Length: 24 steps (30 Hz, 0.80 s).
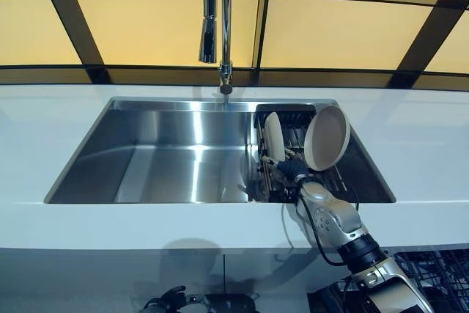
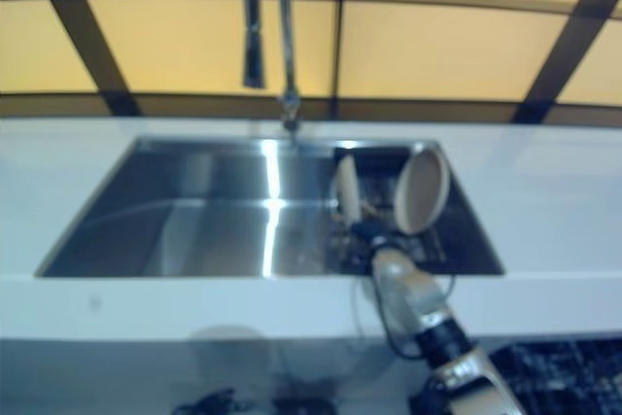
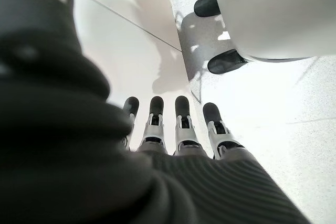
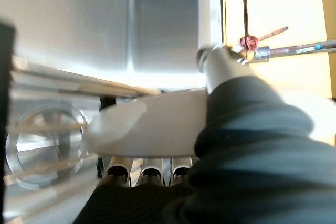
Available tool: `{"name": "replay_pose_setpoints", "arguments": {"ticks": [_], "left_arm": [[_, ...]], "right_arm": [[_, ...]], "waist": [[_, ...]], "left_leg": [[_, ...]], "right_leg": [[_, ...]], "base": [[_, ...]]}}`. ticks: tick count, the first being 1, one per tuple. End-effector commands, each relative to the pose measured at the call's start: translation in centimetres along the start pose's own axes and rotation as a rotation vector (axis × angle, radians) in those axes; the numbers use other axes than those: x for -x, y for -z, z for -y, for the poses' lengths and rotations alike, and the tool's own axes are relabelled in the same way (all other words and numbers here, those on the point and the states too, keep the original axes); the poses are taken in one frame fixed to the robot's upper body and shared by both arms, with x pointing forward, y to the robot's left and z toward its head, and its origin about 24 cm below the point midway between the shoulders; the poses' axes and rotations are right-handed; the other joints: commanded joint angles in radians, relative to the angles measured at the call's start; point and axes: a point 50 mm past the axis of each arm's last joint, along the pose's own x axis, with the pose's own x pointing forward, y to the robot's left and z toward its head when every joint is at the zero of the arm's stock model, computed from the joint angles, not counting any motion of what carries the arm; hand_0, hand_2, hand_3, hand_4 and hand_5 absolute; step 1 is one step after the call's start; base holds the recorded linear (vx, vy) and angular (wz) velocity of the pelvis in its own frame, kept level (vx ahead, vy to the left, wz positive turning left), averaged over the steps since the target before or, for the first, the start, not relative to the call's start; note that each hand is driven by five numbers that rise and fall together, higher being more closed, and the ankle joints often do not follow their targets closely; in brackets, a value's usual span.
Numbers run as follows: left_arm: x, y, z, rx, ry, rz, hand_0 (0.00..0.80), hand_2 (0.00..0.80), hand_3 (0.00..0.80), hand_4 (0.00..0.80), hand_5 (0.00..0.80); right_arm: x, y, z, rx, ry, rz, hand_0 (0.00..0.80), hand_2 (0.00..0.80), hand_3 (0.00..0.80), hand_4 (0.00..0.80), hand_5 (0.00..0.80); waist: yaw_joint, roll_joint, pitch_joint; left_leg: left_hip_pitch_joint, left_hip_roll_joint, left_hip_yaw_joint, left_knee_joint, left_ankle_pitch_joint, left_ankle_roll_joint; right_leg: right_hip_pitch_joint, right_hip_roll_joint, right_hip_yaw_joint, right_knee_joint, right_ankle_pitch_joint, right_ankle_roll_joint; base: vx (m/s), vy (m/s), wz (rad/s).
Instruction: Take plates into dishwasher
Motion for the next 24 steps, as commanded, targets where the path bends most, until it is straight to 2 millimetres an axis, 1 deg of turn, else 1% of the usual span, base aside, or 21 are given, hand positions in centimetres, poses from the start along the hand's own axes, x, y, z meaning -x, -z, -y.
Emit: {"name": "replay_pose_setpoints", "arguments": {"ticks": [1, 5, 6, 8, 9, 10, 11, 19, 24], "left_arm": [[-0.6, -2.4, 0.7, -0.048, 0.017, 0.041, 0.0, 0.0, 0.0, 0.0, 0.0], [-0.6, -2.5, 0.8, -0.048, 0.018, 0.043, 0.0, 0.0, 0.0, 0.0, 0.0], [-0.6, -2.5, 0.8, -0.047, 0.019, 0.043, 0.0, 0.0, 0.0, 0.0, 0.0], [-0.6, -2.4, 0.8, -0.046, 0.02, 0.045, 0.0, 0.0, 0.0, 0.0, 0.0], [-0.6, -2.4, 0.8, -0.045, 0.019, 0.044, 0.0, 0.0, 0.0, 0.0, 0.0], [-0.6, -2.4, 0.8, -0.043, 0.018, 0.044, 0.0, 0.0, 0.0, 0.0, 0.0], [-0.6, -2.4, 0.8, -0.042, 0.018, 0.044, 0.0, 0.0, 0.0, 0.0, 0.0], [-0.6, -2.4, 1.0, -0.048, 0.021, 0.044, 0.0, 0.0, 0.0, 0.0, 0.0], [-0.6, -2.2, 1.0, -0.05, 0.022, 0.043, 0.0, 0.0, 0.0, 0.0, 0.0]], "right_arm": [[-0.5, -3.4, -1.9, -0.052, -0.058, 0.124, 0.511, 0.511, 0.511, 0.511, 0.511], [-0.4, -3.3, -1.8, -0.05, -0.049, 0.13, 0.631, 0.631, 0.631, 0.631, 0.631], [-0.4, -3.3, -1.8, -0.051, -0.05, 0.13, 0.59, 0.59, 0.59, 0.59, 0.59], [-0.5, -3.3, -1.8, -0.05, -0.044, 0.131, 0.596, 0.596, 0.596, 0.596, 0.596], [-0.5, -3.4, -1.8, -0.051, -0.044, 0.132, 0.678, 0.678, 0.678, 0.678, 0.678], [-0.5, -3.4, -1.8, -0.052, -0.042, 0.133, 0.791, 0.791, 0.791, 0.791, 0.791], [-0.5, -3.5, -1.7, -0.053, -0.038, 0.135, 0.8, 0.8, 0.8, 0.8, 0.8], [-0.3, -3.8, -1.5, -0.052, -0.024, 0.174, 0.8, 0.8, 0.8, 0.8, 0.8], [-0.2, -4.4, -1.1, -0.051, -0.025, 0.214, 0.8, 0.8, 0.8, 0.8, 0.8]], "waist": [[0.027, 0.004, 0.011], [0.027, 0.005, 0.013], [0.026, 0.006, 0.013], [0.026, 0.006, 0.012], [0.025, 0.006, 0.012], [0.025, 0.006, 0.012], [0.025, 0.006, 0.012], [0.026, 0.009, 0.012], [0.025, 0.009, 0.01]], "left_leg": [[0.033, -0.038, -0.005, 0.004, -0.138, 0.073], [0.033, -0.038, -0.005, 0.004, -0.138, 0.073], [0.034, -0.038, -0.006, 0.004, -0.138, 0.073], [0.035, -0.038, -0.004, 0.004, -0.139, 0.073], [0.036, -0.037, -0.004, 0.004, -0.14, 0.073], [0.037, -0.037, -0.004, 0.004, -0.14, 0.073], [0.037, -0.037, -0.003, 0.004, -0.14, 0.073], [0.038, -0.038, -0.006, 0.004, -0.14, 0.072], [0.037, -0.038, -0.007, 0.004, -0.141, 0.071]], "right_leg": [[0.017, -0.032, -0.011, 0.032, -0.072, 0.058], [0.017, -0.032, -0.011, 0.033, -0.073, 0.058], [0.017, -0.032, -0.01, 0.033, -0.073, 0.057], [0.019, -0.031, -0.011, 0.031, -0.073, 0.057], [0.019, -0.031, -0.01, 0.031, -0.073, 0.056], [0.02, -0.031, -0.009, 0.032, -0.073, 0.056], [0.021, -0.031, -0.009, 0.032, -0.074, 0.056], [0.023, -0.03, -0.01, 0.033, -0.077, 0.054], [0.025, -0.029, -0.011, 0.028, -0.075, 0.054]], "base": [[0.0, 0.0, 0.0], [0.0, 0.0, 0.0], [0.0, 0.0, 0.0], [0.0, 0.0, 0.0], [0.0, 0.0, 0.0], [0.0, 0.0, 0.0], [0.0, 0.0, 0.0], [0.0, 0.0, 0.0], [0.0, 0.0, 0.0]]}}
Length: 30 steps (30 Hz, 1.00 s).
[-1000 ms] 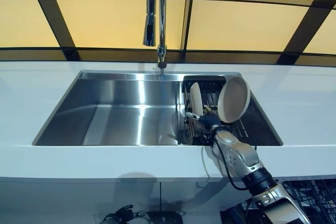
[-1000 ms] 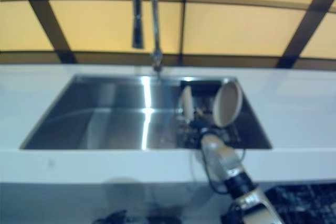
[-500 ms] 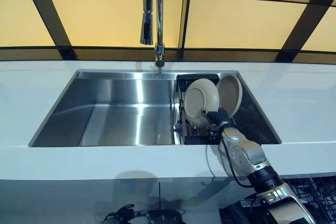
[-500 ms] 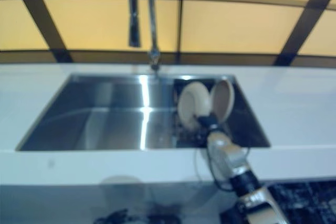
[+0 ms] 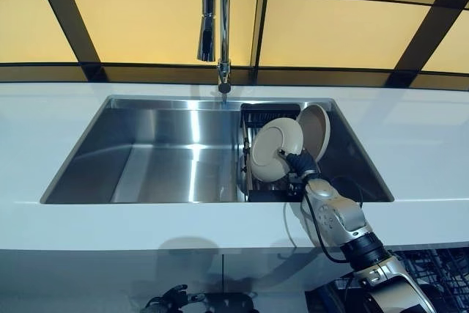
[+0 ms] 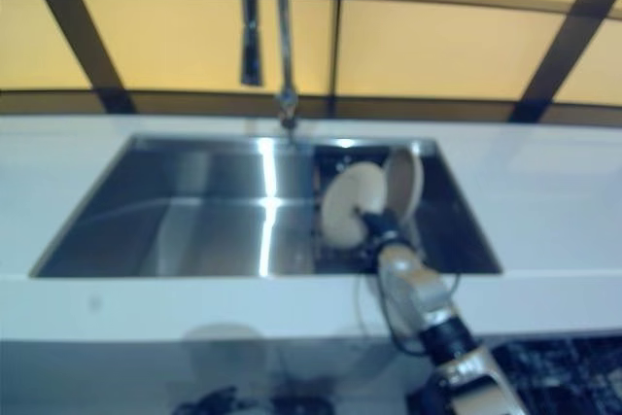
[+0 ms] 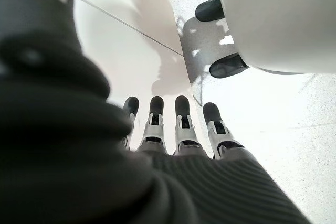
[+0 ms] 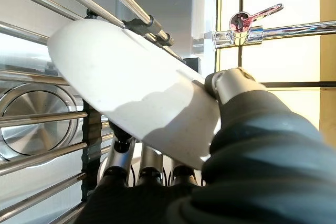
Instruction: Take plates into dishwasher
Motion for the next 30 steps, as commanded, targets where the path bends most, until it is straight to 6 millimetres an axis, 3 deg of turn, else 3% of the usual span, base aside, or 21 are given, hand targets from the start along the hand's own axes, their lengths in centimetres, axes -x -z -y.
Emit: {"name": "replay_pose_setpoints", "arguments": {"ticks": [1, 6, 17, 18, 25, 30], "left_arm": [[-0.5, -1.9, 0.8, -0.052, 0.017, 0.034, 0.0, 0.0, 0.0, 0.0, 0.0], [-0.5, -1.6, 0.8, -0.051, 0.018, 0.031, 0.0, 0.0, 0.0, 0.0, 0.0], [-0.2, -0.4, 0.5, -0.048, 0.014, 0.014, 0.0, 0.0, 0.0, 0.0, 0.0], [-0.2, -0.1, 0.4, -0.05, 0.014, 0.011, 0.0, 0.0, 0.0, 0.0, 0.0], [0.0, 0.4, 0.1, -0.05, 0.013, 0.01, 0.0, 0.0, 0.0, 0.0, 0.0], [0.0, 0.9, 0.1, -0.057, 0.014, 0.003, 0.0, 0.0, 0.0, 0.0, 0.0]], "right_arm": [[0.0, -4.1, -1.7, -0.044, -0.067, 0.191, 0.8, 0.8, 0.8, 0.8, 0.8], [0.6, -5.5, -1.2, -0.038, -0.071, 0.292, 0.8, 0.8, 0.8, 0.8, 0.8], [3.4, -11.8, 1.5, 0.097, 0.041, 0.701, 0.8, 0.8, 0.8, 0.8, 0.8], [4.3, -12.8, 2.1, 0.137, 0.08, 0.781, 0.8, 0.8, 0.8, 0.8, 0.8], [6.7, -15.4, 4.1, 0.258, 0.214, 1.015, 0.8, 0.8, 0.8, 0.8, 0.8], [9.0, -17.6, 5.3, 0.254, 0.352, 1.217, 0.8, 0.8, 0.8, 0.8, 0.8]], "waist": [[0.022, 0.015, 0.004], [0.02, 0.015, 0.003], [0.014, 0.017, -0.005], [0.012, 0.017, -0.007], [0.004, 0.02, -0.014], [-0.001, 0.021, -0.02]], "left_leg": [[0.037, -0.037, -0.007, 0.004, -0.141, 0.07], [0.038, -0.037, -0.007, 0.004, -0.142, 0.069], [0.04, -0.036, -0.007, 0.004, -0.143, 0.065], [0.041, -0.036, -0.007, 0.004, -0.144, 0.065], [0.043, -0.036, -0.004, 0.004, -0.149, 0.066], [0.047, -0.036, -0.006, 0.004, -0.153, 0.066]], "right_leg": [[0.025, -0.029, -0.011, 0.025, -0.074, 0.055], [0.03, -0.029, -0.013, 0.017, -0.071, 0.055], [0.03, -0.027, -0.009, 0.014, -0.069, 0.058], [0.03, -0.026, -0.008, 0.016, -0.071, 0.058], [0.031, -0.024, -0.003, 0.021, -0.077, 0.059], [0.033, -0.022, 0.002, 0.024, -0.085, 0.058]], "base": [[0.0, 0.0, 0.0], [0.0, 0.0, 0.0], [0.0, 0.0, 0.0], [0.0, 0.0, 0.0], [0.005, -0.003, 0.0], [0.027, -0.018, 0.0]]}}
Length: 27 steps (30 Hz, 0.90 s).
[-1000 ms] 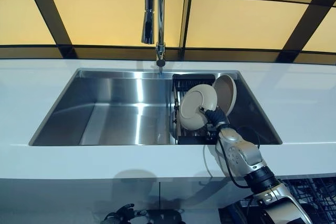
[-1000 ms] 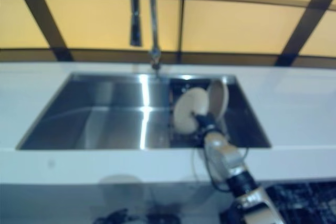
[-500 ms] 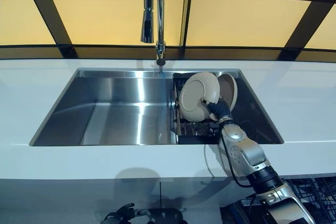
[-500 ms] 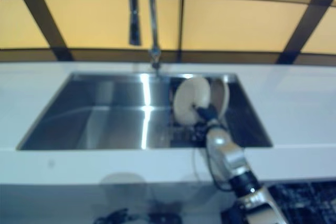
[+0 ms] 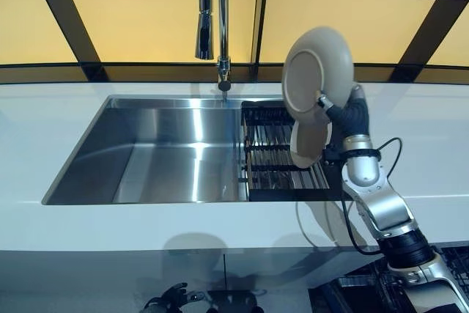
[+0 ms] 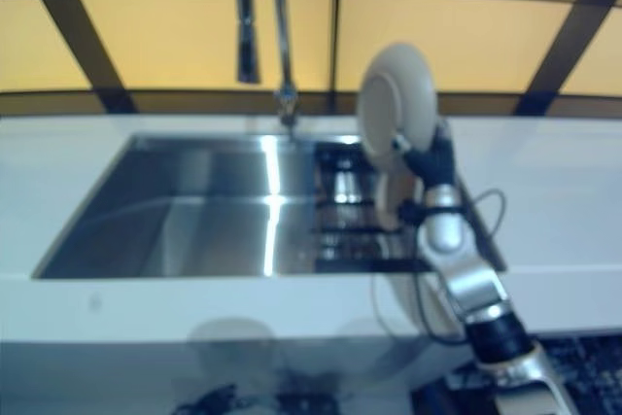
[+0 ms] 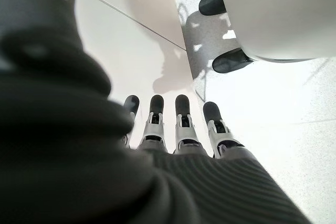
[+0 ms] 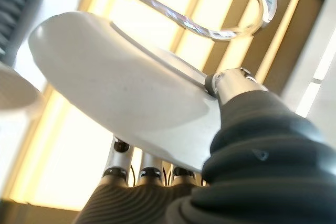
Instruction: Take plates into dishwasher
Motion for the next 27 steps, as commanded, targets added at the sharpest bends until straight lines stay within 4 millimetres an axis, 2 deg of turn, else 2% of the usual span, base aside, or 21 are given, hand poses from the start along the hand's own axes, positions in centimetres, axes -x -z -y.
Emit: {"name": "replay_pose_setpoints", "arguments": {"ticks": [1, 9, 15, 21, 27], "left_arm": [[-0.1, 0.8, 0.1, -0.062, 0.015, -0.034, 0.0, 0.0, 0.0, 0.0, 0.0], [0.3, 1.7, -0.3, -0.069, 0.016, -0.057, 0.0, 0.0, 0.0, 0.0, 0.0], [0.5, 2.3, -0.9, -0.057, 0.007, -0.067, 0.0, 0.0, 0.0, 0.0, 0.0], [0.6, 2.1, -1.6, -0.038, -0.01, -0.061, 0.0, 0.0, 0.0, 0.0, 0.0], [0.8, 2.3, -2.5, -0.013, -0.04, -0.059, 0.0, 0.0, 0.0, 0.0, 0.0]], "right_arm": [[-1.9, -6.6, 3.5, -0.039, 0.245, 0.387, 0.8, 0.8, 0.8, 0.8, 0.8], [-1.5, -8.7, 7.5, 0.062, 0.469, 0.55, 0.8, 0.8, 0.8, 0.8, 0.8], [-1.1, -9.0, 11.1, 0.215, 0.562, 0.58, 0.8, 0.8, 0.8, 0.8, 0.8], [-0.4, -8.8, 13.2, 0.303, 0.545, 0.567, 0.8, 0.8, 0.8, 0.8, 0.8], [0.0, -7.7, 14.9, 0.359, 0.431, 0.473, 0.8, 0.8, 0.8, 0.8, 0.8]], "waist": [[0.001, 0.004, -0.033], [-0.014, 0.006, -0.05], [-0.045, 0.002, -0.062], [-0.082, 0.002, -0.063], [-0.125, -0.003, -0.057]], "left_leg": [[0.048, -0.035, -0.006, 0.005, -0.154, 0.067], [0.048, -0.035, -0.008, 0.005, -0.158, 0.066], [0.046, -0.029, 0.02, 0.005, -0.163, 0.063], [0.046, -0.024, 0.063, 0.005, -0.168, 0.063], [0.053, -0.011, 0.131, 0.005, -0.171, 0.064]], "right_leg": [[0.033, -0.021, 0.006, 0.026, -0.086, 0.057], [0.033, -0.014, 0.025, 0.026, -0.091, 0.056], [0.023, -0.007, 0.049, 0.025, -0.088, 0.059], [0.01, -0.002, 0.083, 0.019, -0.074, 0.066], [-0.003, 0.003, 0.114, 0.01, -0.054, 0.076]], "base": [[0.037, -0.023, 0.0], [0.04, -0.027, 0.0], [0.026, -0.033, -0.05], [-0.008, -0.013, -0.24], [-0.014, -0.022, -0.27]]}}
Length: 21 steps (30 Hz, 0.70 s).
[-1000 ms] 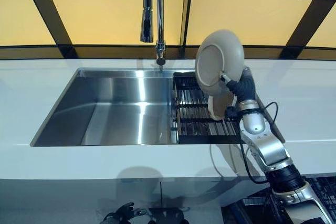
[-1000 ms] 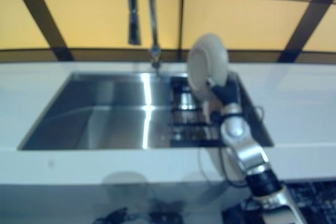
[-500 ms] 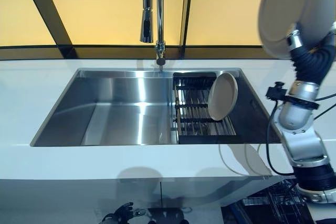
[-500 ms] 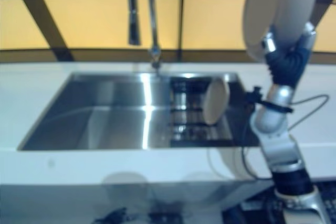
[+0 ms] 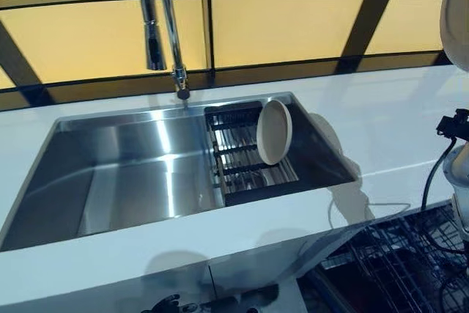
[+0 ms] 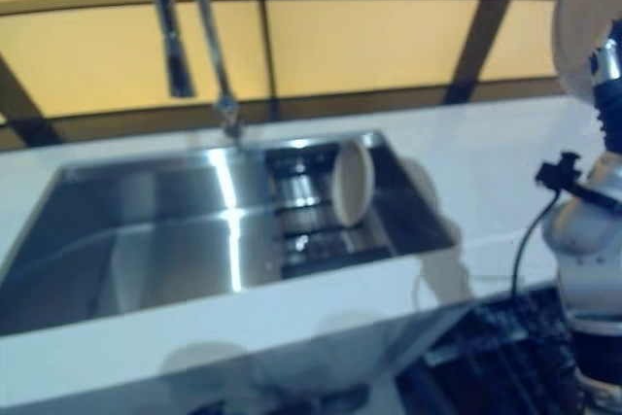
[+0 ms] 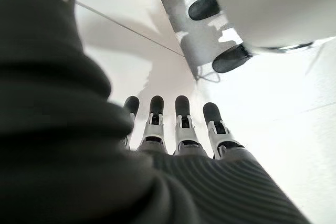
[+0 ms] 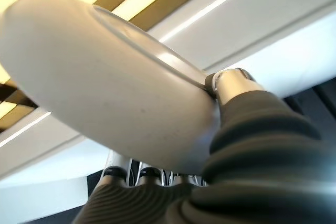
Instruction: Take plates into dishwasher
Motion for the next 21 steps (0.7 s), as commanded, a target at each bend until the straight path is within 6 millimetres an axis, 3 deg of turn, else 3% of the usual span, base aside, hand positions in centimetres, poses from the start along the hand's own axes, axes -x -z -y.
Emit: {"name": "replay_pose_setpoints", "arguments": {"ticks": [1, 13, 21], "left_arm": [[0.0, -0.2, -1.5, -0.034, -0.032, -0.011, 0.0, 0.0, 0.0, 0.0, 0.0], [0.2, -0.3, -2.7, -0.011, -0.067, 0.004, 0.0, 0.0, 0.0, 0.0, 0.0], [0.1, -1.4, -3.4, -0.019, -0.08, 0.036, 0.0, 0.0, 0.0, 0.0, 0.0]], "right_arm": [[-1.7, -0.5, 2.2, -0.024, 0.008, 0.054, 0.8, 0.8, 0.8, 0.8, 0.8], [1.5, 4.0, 4.3, -0.017, -0.334, -0.216, 0.8, 0.8, 0.8, 0.8, 0.8], [3.5, 6.6, 5.1, 0.044, -0.467, -0.366, 0.8, 0.8, 0.8, 0.8, 0.8]], "waist": [[0.008, 0.007, -0.014], [-0.085, -0.012, 0.016], [-0.13, -0.01, 0.045]], "left_leg": [[0.036, -0.017, 0.023, 0.005, -0.146, 0.064], [0.04, -0.001, 0.13, 0.005, -0.148, 0.078], [0.035, 0.002, 0.158, 0.005, -0.149, 0.079]], "right_leg": [[0.017, -0.006, 0.005, 0.011, -0.061, 0.064], [-0.03, 0.023, 0.089, 0.038, -0.048, 0.072], [-0.056, 0.042, 0.127, 0.047, -0.044, 0.079]], "base": [[-0.022, -0.021, -0.23], [-0.013, -0.027, -0.36], [0.002, -0.025, -0.24]]}}
